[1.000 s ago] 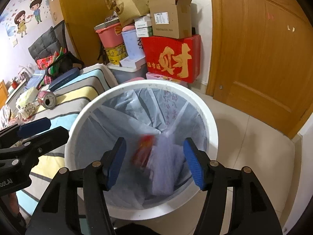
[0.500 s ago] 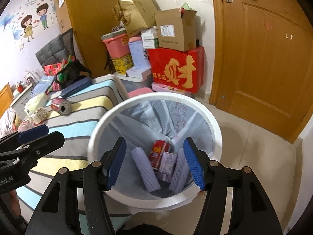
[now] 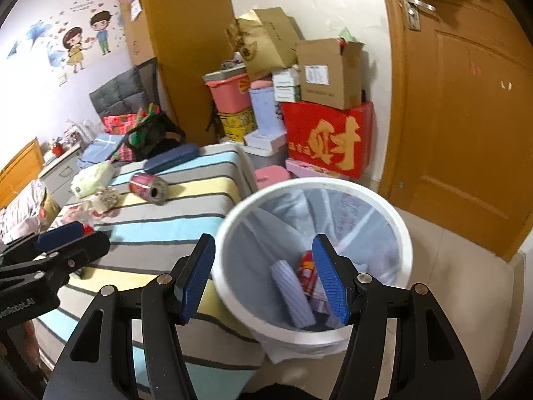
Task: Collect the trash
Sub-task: 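Move both tools back over the table toward the yogurt cup and bottle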
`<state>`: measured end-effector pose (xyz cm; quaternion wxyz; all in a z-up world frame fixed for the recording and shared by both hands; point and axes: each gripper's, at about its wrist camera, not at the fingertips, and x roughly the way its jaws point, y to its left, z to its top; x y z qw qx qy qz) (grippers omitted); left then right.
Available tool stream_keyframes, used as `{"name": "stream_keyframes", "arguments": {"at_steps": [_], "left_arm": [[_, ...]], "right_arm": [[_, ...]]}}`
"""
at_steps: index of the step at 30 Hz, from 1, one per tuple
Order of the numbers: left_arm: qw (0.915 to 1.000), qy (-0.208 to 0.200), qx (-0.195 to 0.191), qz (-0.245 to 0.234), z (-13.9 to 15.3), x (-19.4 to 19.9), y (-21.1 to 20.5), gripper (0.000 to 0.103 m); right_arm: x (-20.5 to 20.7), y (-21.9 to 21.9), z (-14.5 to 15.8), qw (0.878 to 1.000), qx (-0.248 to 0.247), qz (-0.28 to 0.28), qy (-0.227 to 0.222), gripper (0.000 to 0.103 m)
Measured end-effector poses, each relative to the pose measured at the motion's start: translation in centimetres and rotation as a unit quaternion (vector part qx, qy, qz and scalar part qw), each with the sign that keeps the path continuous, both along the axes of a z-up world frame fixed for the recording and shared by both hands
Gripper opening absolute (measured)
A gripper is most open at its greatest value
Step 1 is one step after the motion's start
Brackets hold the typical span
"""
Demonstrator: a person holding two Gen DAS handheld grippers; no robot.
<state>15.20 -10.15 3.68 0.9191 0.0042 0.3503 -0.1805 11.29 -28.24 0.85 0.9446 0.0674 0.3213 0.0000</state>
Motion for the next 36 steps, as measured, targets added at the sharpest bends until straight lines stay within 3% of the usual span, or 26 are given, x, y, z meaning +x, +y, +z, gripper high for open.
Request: {"name": "stream_keyframes", "arguments": {"at_steps": [12,27,36], "left_arm": [[0.998,0.001,0.004,0.063,-0.8,-1.3,6.5,0.065],[0.9865,0.014,0.006,0.163,-2.5,-2.2,16.5,0.065],[0.9862,0.035,-0.003,0.162,-4.2,-1.0,18.5,0.071]], "right_arm": [[0.3,4.2,-0.2,0.999,0.003,0.048,-0.009,0.062],[1.3,10.0,-1.0,0.994,0.003,0.11,0.0,0.062],[2.9,13.0,-1.7,0.99,-0.005,0.141,0.014,0.062]]}}
